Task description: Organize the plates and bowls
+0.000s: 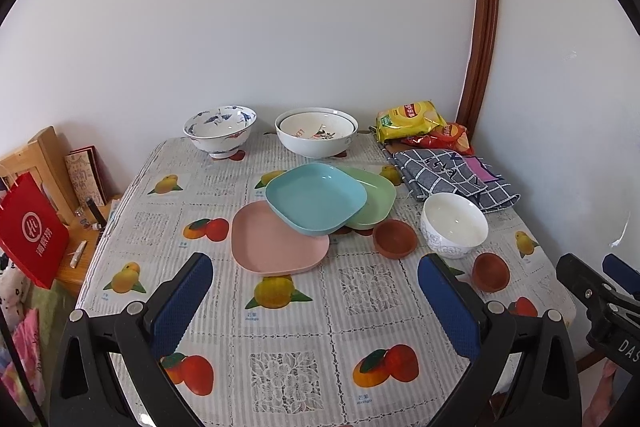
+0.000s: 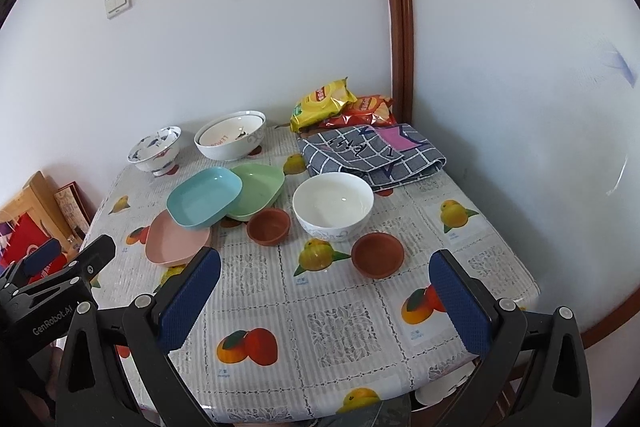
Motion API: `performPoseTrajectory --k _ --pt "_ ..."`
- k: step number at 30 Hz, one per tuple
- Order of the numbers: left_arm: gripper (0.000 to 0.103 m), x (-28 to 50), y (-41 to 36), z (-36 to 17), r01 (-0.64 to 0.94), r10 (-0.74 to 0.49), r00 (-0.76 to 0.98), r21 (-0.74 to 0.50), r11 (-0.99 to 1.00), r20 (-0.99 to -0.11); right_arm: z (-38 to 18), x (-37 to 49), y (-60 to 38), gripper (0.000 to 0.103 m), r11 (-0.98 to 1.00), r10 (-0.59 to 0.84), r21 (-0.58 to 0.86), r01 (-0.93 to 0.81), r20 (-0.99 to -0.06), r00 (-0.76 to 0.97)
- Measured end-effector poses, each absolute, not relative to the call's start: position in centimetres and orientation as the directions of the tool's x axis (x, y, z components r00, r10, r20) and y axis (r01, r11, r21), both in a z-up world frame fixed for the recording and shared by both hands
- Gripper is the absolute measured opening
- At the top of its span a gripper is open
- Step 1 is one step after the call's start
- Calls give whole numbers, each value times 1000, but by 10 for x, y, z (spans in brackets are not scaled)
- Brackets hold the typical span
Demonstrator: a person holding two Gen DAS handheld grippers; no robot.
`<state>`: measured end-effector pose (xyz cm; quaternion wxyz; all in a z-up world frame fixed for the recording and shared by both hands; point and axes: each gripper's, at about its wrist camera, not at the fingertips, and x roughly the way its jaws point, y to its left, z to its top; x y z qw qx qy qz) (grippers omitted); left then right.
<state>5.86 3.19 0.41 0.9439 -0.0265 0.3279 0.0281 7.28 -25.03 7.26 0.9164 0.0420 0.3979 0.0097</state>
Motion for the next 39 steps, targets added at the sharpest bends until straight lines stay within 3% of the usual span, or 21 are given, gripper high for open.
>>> performPoseTrajectory --k 16,20,23,31,33,37,39 --pt "101 129 68 -17 -132 55 723 -60 990 -688 29 162 -215 103 998 40 54 8 -827 561" --pt "101 148 79 -24 -165 80 709 -55 985 -700 15 190 -212 103 992 109 126 3 -867 486" --pt "101 162 86 -28 -184 88 697 -58 981 -711 9 202 -212 103 980 185 196 -32 -843 506" --pt "100 195 96 -47 -212 102 661 -55 976 -743 7 229 -196 102 982 188 158 -102 -803 565" --pt "100 202 98 -52 -219 97 652 -64 974 -752 3 240 -194 100 974 226 190 -122 -804 550" --pt "94 216 102 -63 -225 85 636 -79 971 -767 -12 263 -185 80 967 254 205 -153 -826 504" --pt "92 224 103 -69 -229 83 625 -81 970 -776 -20 271 -177 75 974 222 162 -162 -835 503"
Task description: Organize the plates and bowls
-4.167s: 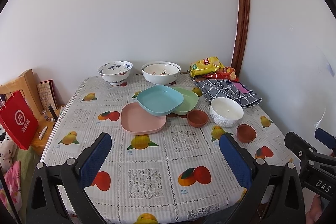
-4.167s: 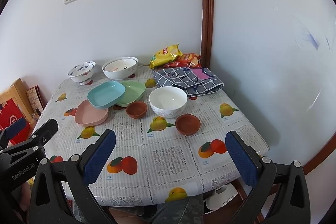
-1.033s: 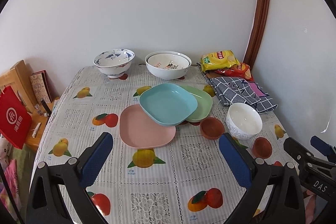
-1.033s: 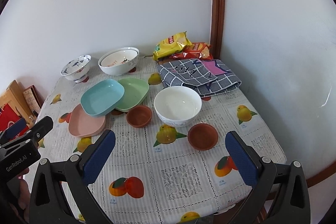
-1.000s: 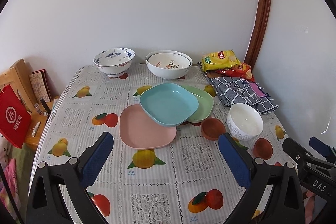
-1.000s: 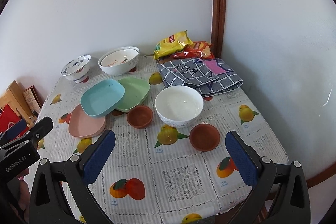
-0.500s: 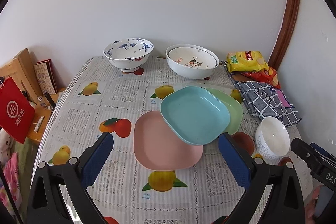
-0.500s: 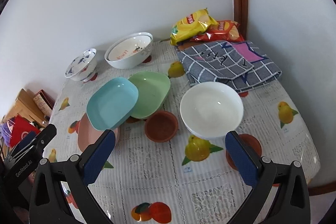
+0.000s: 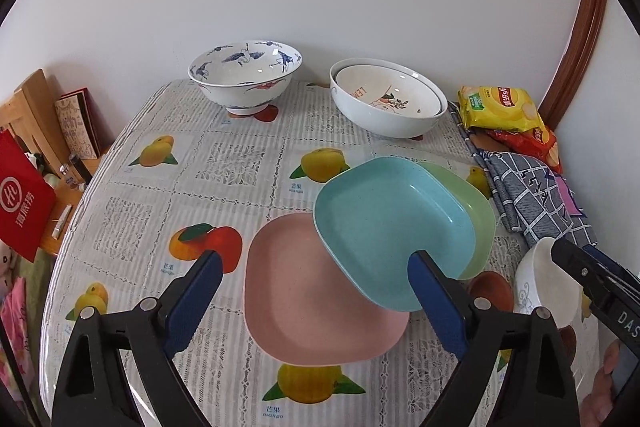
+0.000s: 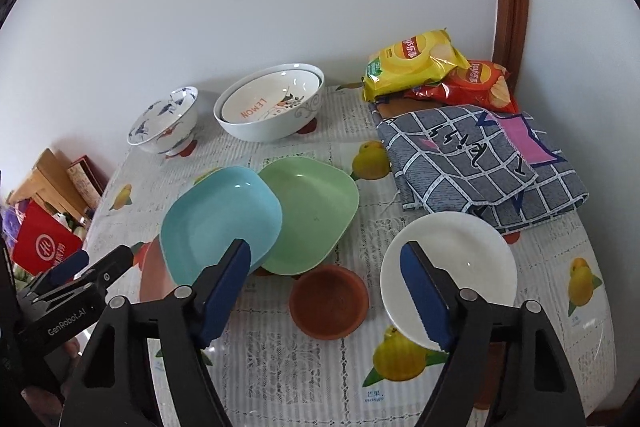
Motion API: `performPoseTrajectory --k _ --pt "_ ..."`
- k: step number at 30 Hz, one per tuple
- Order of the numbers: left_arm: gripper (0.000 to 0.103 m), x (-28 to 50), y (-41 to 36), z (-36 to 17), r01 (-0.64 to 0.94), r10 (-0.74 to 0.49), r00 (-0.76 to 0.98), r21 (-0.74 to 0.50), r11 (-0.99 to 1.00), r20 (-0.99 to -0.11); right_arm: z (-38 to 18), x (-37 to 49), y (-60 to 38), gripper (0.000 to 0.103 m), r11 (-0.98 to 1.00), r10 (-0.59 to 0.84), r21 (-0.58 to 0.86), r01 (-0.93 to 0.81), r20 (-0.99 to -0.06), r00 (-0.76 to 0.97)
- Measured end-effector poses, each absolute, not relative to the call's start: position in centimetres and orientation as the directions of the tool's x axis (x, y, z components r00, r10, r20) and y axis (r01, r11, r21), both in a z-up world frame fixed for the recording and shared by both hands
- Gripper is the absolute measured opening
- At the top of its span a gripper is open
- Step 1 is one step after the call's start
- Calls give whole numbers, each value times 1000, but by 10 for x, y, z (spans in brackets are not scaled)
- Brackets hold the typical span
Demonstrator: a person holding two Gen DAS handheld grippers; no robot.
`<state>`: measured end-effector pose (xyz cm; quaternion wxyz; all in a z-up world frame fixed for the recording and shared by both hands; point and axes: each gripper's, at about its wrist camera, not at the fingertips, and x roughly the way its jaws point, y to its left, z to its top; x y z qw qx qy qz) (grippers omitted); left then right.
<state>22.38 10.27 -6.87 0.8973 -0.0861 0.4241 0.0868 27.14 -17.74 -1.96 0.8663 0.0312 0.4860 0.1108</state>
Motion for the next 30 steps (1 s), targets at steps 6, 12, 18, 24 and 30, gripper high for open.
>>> performPoseTrajectory --k 6,12,18,24,30 --pt "83 245 104 -87 -234 56 600 -108 966 -798 -37 296 -155 63 963 224 108 -246 -832 508" --pt "76 266 102 -109 -245 41 562 -120 962 -826 -55 325 -129 54 940 253 91 -329 -833 491" --pt "71 279 106 -125 -267 8 548 -166 949 -836 -76 349 -114 42 921 279 102 -376 -847 453" --pt "68 285 107 -133 -266 4 540 -166 950 -842 -92 360 -97 41 894 323 132 -429 -853 411" --pt "58 289 108 -138 -258 -14 531 -177 950 -848 -111 368 -86 25 881 323 137 -453 -873 365"
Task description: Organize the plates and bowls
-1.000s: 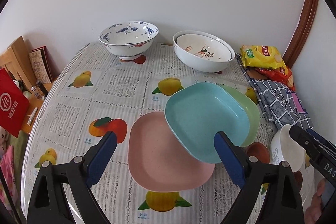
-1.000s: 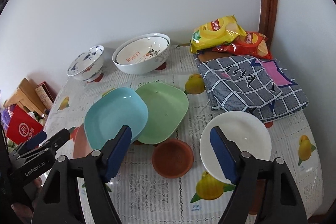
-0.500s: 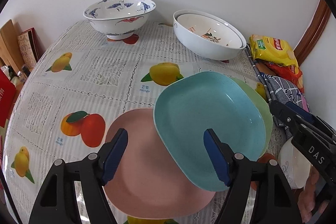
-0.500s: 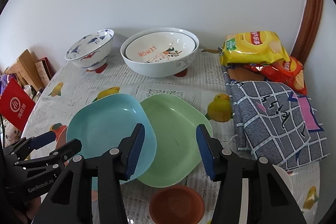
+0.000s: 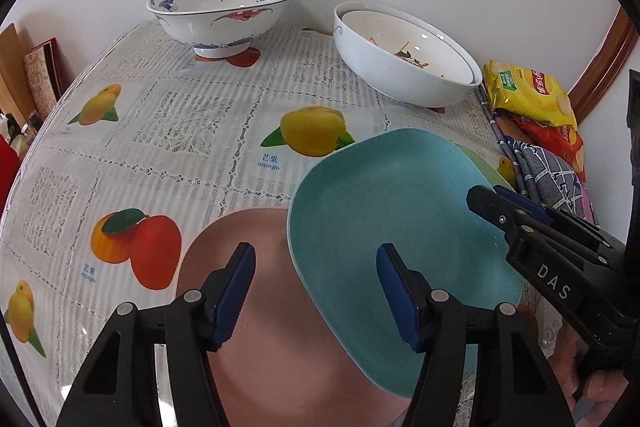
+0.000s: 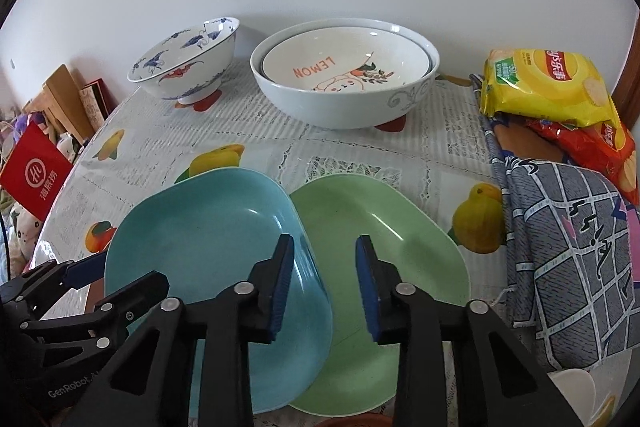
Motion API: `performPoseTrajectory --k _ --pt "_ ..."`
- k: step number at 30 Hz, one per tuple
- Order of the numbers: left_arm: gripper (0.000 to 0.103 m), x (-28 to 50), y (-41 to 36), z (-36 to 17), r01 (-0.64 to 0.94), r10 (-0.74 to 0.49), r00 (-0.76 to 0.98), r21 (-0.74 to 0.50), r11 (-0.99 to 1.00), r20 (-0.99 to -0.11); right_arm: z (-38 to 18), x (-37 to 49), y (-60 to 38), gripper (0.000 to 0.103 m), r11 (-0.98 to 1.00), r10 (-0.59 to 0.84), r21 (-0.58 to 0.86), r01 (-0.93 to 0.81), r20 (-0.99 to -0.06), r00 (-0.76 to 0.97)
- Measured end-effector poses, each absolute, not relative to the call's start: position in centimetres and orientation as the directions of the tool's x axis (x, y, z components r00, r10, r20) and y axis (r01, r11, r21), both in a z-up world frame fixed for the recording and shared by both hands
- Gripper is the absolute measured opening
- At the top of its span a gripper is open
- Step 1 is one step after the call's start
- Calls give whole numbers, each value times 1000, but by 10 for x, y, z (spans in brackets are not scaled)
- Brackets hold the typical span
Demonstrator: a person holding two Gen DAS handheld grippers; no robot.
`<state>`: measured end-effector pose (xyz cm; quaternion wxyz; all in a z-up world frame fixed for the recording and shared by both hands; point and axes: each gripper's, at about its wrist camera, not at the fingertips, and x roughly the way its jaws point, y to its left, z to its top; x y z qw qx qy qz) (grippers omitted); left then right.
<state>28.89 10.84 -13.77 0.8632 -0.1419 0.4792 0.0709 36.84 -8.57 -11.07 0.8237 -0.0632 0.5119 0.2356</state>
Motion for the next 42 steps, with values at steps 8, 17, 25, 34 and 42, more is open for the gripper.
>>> performPoseTrajectory --k 8,17,25,34,42 --pt "16 287 109 -138 -232 -19 542 -171 957 -840 -109 356 -93 9 879 344 164 -448 -868 358" --pt "9 267 111 -122 -200 -28 560 -168 965 -828 -91 327 -114 5 890 389 254 -377 -855 343" --pt "9 244 113 -98 -174 -38 600 -177 969 -799 -63 297 -120 5 899 396 268 -346 -834 383" --pt "9 221 122 -77 -168 -34 634 -180 969 -773 -34 272 -116 5 901 405 276 -335 -811 422" --pt "9 211 135 -74 -174 -39 642 -195 965 -766 -25 257 -107 5 900 407 275 -337 -805 431"
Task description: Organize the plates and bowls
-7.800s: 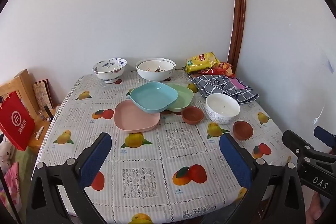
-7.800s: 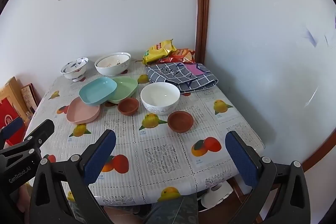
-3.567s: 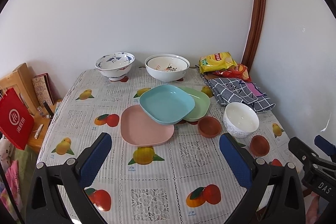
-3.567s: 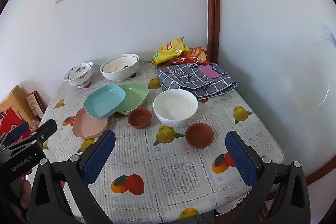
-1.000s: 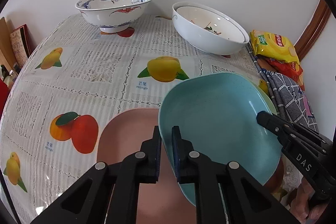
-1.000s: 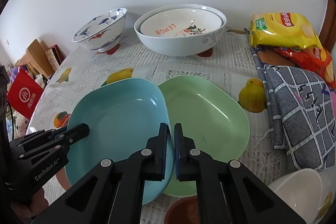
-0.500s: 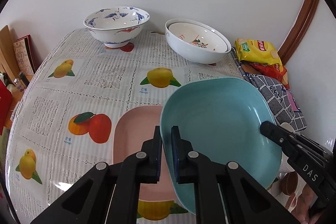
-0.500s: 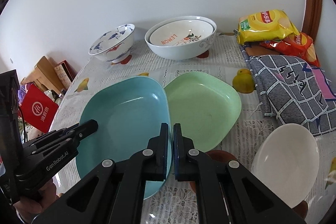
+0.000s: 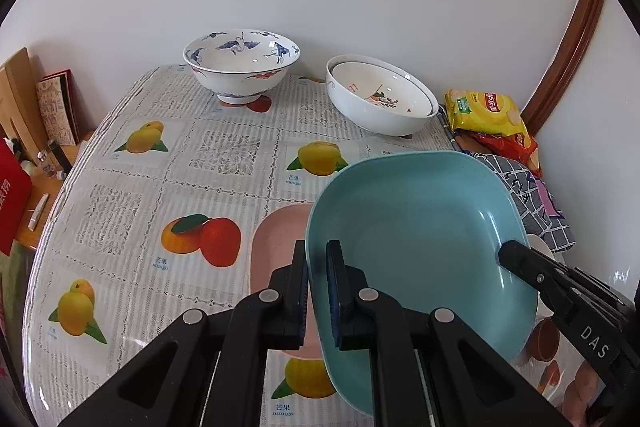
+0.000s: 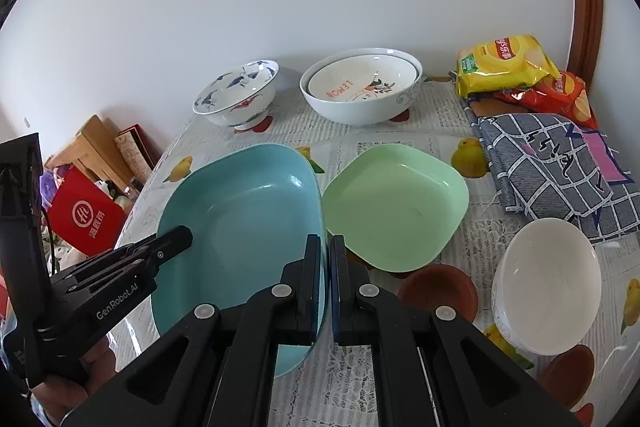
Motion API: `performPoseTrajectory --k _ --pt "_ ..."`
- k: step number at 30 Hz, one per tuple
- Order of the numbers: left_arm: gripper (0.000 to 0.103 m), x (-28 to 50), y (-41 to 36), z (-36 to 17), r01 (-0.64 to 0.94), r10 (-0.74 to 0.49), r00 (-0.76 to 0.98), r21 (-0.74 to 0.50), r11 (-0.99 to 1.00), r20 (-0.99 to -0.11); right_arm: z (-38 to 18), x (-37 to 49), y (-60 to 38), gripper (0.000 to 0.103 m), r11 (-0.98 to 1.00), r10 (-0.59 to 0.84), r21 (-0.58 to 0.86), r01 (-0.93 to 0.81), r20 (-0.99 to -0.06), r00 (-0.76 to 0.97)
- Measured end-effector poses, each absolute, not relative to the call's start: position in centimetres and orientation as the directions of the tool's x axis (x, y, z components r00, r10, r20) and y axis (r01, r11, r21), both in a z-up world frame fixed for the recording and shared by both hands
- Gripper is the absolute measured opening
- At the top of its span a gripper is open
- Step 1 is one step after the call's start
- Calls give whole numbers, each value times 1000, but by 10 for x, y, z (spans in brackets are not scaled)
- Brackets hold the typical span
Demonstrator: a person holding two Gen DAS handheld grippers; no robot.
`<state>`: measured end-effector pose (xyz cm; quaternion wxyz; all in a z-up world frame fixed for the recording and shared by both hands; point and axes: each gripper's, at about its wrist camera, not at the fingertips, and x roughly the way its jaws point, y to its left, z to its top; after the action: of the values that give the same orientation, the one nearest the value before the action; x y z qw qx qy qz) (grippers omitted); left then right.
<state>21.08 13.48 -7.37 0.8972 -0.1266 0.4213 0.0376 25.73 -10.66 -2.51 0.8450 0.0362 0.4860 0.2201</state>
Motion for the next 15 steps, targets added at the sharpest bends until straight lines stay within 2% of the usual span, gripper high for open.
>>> performPoseTrajectory --k 15 --pt "9 221 158 -101 -203 -17 610 -177 963 -792 -52 260 -79 5 899 402 279 -338 -832 382"
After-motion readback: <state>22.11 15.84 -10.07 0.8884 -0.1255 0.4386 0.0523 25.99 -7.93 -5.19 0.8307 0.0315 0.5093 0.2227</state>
